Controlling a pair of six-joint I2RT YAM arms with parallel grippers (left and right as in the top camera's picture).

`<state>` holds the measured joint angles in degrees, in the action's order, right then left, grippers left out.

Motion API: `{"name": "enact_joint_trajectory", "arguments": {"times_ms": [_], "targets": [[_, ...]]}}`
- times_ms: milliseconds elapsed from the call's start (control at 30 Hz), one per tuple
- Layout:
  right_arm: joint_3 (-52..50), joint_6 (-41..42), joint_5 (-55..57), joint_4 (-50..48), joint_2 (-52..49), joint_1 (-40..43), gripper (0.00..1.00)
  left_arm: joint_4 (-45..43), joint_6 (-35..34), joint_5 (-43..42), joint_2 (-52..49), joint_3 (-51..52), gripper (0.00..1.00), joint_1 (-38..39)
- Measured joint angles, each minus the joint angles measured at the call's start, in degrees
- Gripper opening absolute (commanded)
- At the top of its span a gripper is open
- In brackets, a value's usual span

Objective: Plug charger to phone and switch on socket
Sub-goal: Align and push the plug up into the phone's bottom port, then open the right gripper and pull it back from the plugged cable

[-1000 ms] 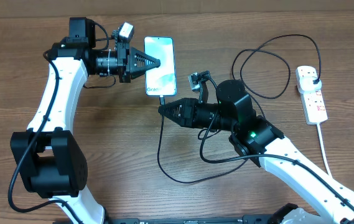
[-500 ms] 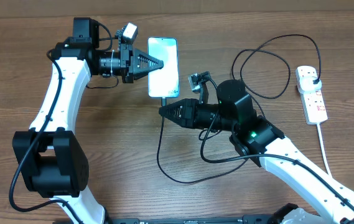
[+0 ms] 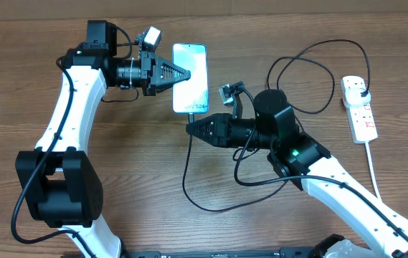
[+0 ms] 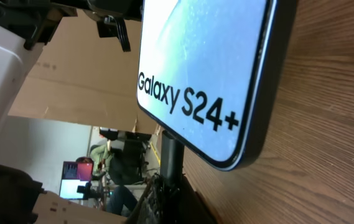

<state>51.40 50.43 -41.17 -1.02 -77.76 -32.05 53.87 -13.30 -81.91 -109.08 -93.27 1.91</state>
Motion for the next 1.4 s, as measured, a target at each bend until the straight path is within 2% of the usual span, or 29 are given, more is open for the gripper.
{"name": "enact_joint_trajectory", "arguments": {"times_ms": [1200, 1333, 1400], "targets": [[-0.22, -2.08, -5.14, 0.22, 0.02, 2.45, 0.04, 1.31, 1.95, -1.27, 0.0, -0.31, 0.04, 1.01], [-0.22, -2.29, -5.01, 0.2, 0.02, 2.49, 0.16, 1.27, 1.95, -1.33, 0.0, -0.33, 0.04, 1.01], [-0.2, -2.05, -3.98, 0.02, 0.02, 3.32, 0.26, 1.36, 2.27, -1.42, 0.0, -0.31, 0.04, 1.14]]}}
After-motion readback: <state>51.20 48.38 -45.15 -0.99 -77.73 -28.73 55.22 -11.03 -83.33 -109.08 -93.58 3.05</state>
